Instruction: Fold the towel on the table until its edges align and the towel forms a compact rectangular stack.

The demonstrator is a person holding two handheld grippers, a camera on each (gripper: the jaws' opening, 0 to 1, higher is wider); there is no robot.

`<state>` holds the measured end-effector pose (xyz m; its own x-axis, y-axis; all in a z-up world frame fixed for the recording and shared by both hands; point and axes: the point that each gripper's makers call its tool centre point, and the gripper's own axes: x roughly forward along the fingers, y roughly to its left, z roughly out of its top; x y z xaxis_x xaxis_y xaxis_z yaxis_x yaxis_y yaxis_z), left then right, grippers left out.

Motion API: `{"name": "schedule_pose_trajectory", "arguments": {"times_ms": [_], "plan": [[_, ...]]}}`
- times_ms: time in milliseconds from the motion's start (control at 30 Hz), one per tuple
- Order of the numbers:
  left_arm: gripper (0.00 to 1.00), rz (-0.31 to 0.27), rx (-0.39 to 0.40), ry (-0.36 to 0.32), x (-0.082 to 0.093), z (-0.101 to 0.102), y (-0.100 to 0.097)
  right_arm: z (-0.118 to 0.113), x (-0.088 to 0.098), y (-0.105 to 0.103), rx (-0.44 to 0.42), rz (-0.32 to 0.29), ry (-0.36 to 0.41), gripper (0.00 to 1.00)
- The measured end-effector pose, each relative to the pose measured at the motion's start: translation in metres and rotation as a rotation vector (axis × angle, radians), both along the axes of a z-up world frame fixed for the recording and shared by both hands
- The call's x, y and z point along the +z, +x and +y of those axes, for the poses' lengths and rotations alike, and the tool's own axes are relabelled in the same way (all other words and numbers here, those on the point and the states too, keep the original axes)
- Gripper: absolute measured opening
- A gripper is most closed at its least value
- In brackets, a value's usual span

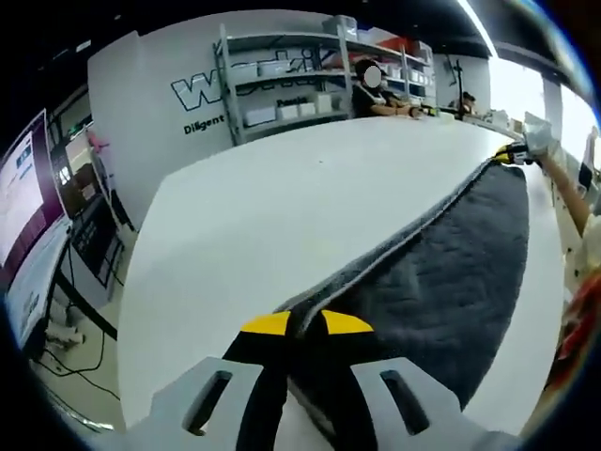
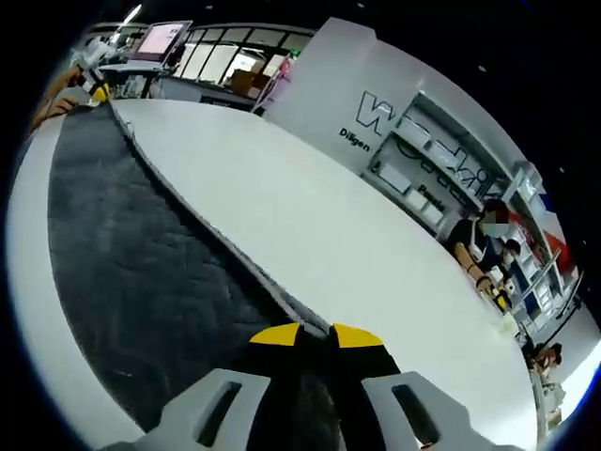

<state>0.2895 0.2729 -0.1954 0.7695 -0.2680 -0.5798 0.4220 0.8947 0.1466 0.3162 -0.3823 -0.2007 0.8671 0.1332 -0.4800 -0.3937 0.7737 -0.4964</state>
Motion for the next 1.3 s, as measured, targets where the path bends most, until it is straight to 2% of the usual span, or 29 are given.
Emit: {"name": "schedule_pose_trajectory", "arguments": {"times_ms": [100, 200, 367, 433, 500, 600, 633, 733, 833, 900, 1000, 1300], "plan": [[0.31, -0.012, 0.010, 0.027, -0.002, 0.004, 0.000, -0.002, 0.004, -0.001, -0.013, -0.013, 0.007, 0.26], [0.37, -0.015, 0.010, 0.020, -0.002, 0.005, -0.002, -0.003, 0.008, -0.003, -0.017, -0.023, 0.011, 0.29], [0.65, -0.035, 0.005, -0.006, 0.003, 0.003, -0.008, -0.009, 0.013, -0.013, -0.042, -0.029, 0.009, 0.37], [0.73, -0.023, -0.001, -0.036, 0.003, 0.001, -0.014, -0.014, 0.014, -0.017, -0.060, -0.030, 0.019, 0.40], [0.77, -0.019, -0.005, -0.066, 0.004, -0.001, -0.017, -0.017, 0.015, -0.022, -0.068, -0.028, 0.032, 0.43], [0.83, -0.013, -0.013, -0.123, 0.005, -0.006, -0.025, -0.023, 0.013, -0.030, -0.097, -0.021, 0.077, 0.60], [0.86, -0.008, -0.015, -0.129, 0.005, -0.006, -0.027, -0.025, 0.013, -0.031, -0.103, -0.017, 0.085, 0.70], [0.91, 0.011, -0.005, -0.142, 0.001, -0.007, -0.035, -0.033, 0.011, -0.039, -0.148, -0.010, 0.127, 0.90], [0.94, 0.017, -0.001, -0.165, 0.000, -0.009, -0.041, -0.037, 0.009, -0.047, -0.182, 0.014, 0.194, 1.00], [0.95, 0.018, -0.004, -0.188, 0.000, -0.011, -0.045, -0.038, 0.010, -0.051, -0.184, 0.014, 0.243, 0.99], [0.96, 0.025, -0.001, -0.198, -0.001, -0.011, -0.048, -0.042, 0.010, -0.056, -0.194, 0.014, 0.269, 0.99], [0.96, 0.025, 0.008, -0.207, -0.002, -0.008, -0.047, -0.043, -0.001, -0.068, -0.208, 0.038, 0.286, 0.99]]}}
